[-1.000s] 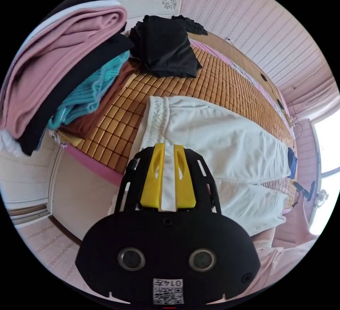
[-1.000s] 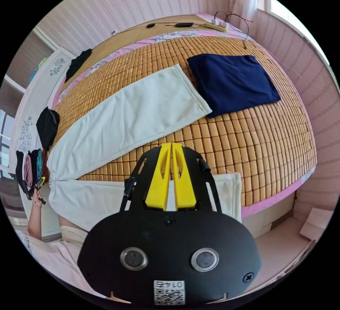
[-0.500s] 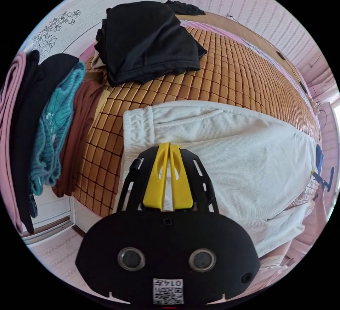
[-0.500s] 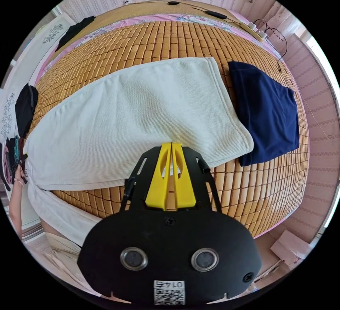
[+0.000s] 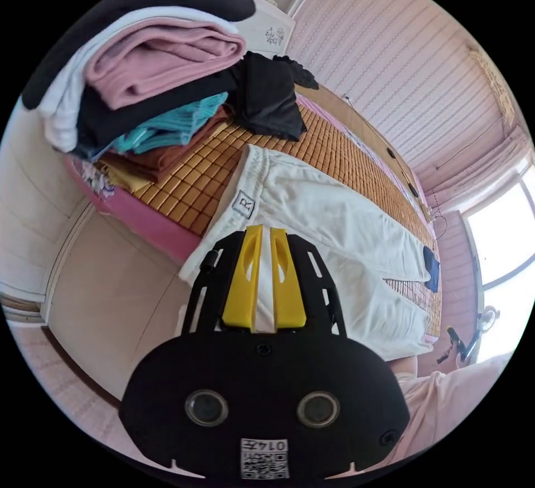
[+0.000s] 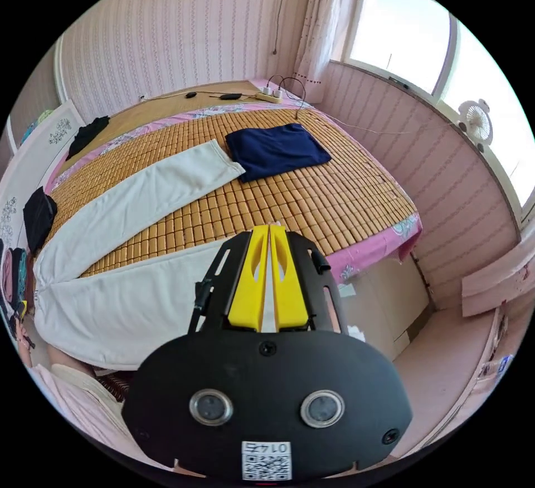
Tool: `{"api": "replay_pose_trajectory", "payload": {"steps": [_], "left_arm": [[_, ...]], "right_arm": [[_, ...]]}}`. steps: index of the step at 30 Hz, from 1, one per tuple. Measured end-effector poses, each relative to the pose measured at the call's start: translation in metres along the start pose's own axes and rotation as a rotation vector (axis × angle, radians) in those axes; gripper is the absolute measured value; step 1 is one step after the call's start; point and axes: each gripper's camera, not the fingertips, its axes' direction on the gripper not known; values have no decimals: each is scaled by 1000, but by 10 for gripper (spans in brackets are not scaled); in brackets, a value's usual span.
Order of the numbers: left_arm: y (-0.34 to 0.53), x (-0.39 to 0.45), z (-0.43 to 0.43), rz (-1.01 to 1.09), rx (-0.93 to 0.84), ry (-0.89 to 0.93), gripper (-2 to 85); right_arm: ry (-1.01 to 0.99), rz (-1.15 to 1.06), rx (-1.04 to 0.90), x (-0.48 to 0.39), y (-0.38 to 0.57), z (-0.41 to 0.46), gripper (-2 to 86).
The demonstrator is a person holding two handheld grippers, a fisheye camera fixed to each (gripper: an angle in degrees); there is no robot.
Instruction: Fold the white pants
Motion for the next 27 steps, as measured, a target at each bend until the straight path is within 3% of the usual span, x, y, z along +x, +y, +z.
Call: {"api": "replay_pose_trajectory", "payload": {"steps": [5, 9, 16, 27], "left_arm": [[61, -67, -35, -237, 15, 35, 85], [82, -93, -39, -353, 20, 60, 135], [81, -109, -25, -431, 14, 204, 156], [54, -110, 19, -390, -157, 152, 114]], "right_arm": [[-132, 325, -157, 95, 75, 0, 13], [-277, 558, -206, 144, 120, 15, 95], [-443, 593, -246, 161, 122, 40, 135], [-536, 563, -246, 172, 83, 41, 121]]}}
